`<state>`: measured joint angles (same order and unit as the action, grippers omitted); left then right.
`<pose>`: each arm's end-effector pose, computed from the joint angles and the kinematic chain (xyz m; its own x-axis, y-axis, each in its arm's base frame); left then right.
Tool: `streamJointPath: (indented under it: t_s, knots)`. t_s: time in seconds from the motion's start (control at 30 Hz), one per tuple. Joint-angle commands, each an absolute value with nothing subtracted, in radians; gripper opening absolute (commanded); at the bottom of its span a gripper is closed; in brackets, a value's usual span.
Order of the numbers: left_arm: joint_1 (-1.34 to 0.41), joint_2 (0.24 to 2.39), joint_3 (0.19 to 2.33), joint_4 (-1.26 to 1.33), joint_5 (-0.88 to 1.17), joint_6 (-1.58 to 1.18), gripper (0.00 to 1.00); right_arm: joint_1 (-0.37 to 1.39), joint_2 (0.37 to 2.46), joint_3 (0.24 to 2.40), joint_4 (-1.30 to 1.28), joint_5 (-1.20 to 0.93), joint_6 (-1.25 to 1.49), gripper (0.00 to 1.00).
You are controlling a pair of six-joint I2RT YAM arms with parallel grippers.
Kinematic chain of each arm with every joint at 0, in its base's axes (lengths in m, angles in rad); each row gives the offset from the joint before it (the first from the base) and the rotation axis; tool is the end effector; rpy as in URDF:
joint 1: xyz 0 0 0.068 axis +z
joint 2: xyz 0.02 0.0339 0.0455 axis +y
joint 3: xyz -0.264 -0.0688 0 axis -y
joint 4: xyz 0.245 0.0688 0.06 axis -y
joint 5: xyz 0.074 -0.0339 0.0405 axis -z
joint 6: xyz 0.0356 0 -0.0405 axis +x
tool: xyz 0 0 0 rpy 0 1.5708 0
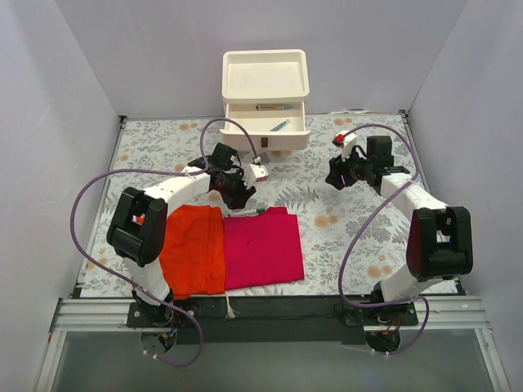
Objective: Sort the stationery into containers
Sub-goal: Pick up the pen from the center of the board.
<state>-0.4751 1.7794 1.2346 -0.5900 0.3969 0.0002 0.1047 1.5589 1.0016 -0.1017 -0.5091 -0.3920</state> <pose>0.3142 -0.1771 0.1993 -0.8059 0.4148 -0.4224 0.5672 0.7454 -0.3503 0.3359 0.0527 0.2345 -0.3815 -0.3755 -0.8446 -0.6711 0.7409 -0.0262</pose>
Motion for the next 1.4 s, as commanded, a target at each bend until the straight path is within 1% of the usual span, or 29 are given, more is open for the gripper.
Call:
streamJointPath:
  t_s: [0.0,0.2,0.5,0.77,0.9,1.0,1.03,1.1,1.17,1.23,1.3,1.37]
  knots:
    - [-0.482,1.789,1.244,-0.52,0.368,-0.046,0.35,0.101,1.575,1.057,-0.084,-0.531,-0.39,0.59]
    - [-0.485,1.812,1.226,-0.523,0.399,-0.023,0.32,0.103,1.578,1.06,-0.087,-0.526,-0.394,0.59]
    - [-0.485,1.818,1.177,-0.529,0.399,-0.006,0.32,0.101,1.58,1.043,-0.089,-0.525,-0.402,0.59]
    - [-0.486,1.881,1.183,-0.515,0.347,-0.015,0.31,0.101,1.598,1.055,-0.087,-0.528,-0.402,0.59]
    - [-0.486,1.94,1.226,-0.532,0.333,-0.023,0.27,0.101,1.608,1.066,-0.087,-0.529,-0.402,0.59]
    - [-0.488,1.976,1.268,-0.561,0.345,-0.023,0.18,0.101,1.612,1.071,-0.089,-0.525,-0.405,0.59]
    - [-0.488,1.979,1.281,-0.569,0.351,-0.021,0.1,0.101,1.612,1.074,-0.089,-0.525,-0.406,0.58]
    - [-0.488,1.959,1.29,-0.601,0.38,-0.005,0.01,0.101,1.609,1.075,-0.089,-0.522,-0.41,0.58]
    - [-0.486,1.906,1.281,-0.598,0.414,0.027,0.0,0.101,1.608,1.08,-0.092,-0.515,-0.413,0.58]
    - [-0.485,1.795,1.273,-0.581,0.439,0.055,0.0,0.101,1.606,1.083,-0.095,-0.511,-0.416,0.58]
    - [-0.485,1.703,1.302,-0.58,0.463,0.089,0.0,0.101,1.606,1.092,-0.1,-0.508,-0.42,0.58]
    - [-0.485,1.655,1.362,-0.58,0.474,0.106,0.0,0.1,1.606,1.097,-0.101,-0.506,-0.426,0.58]
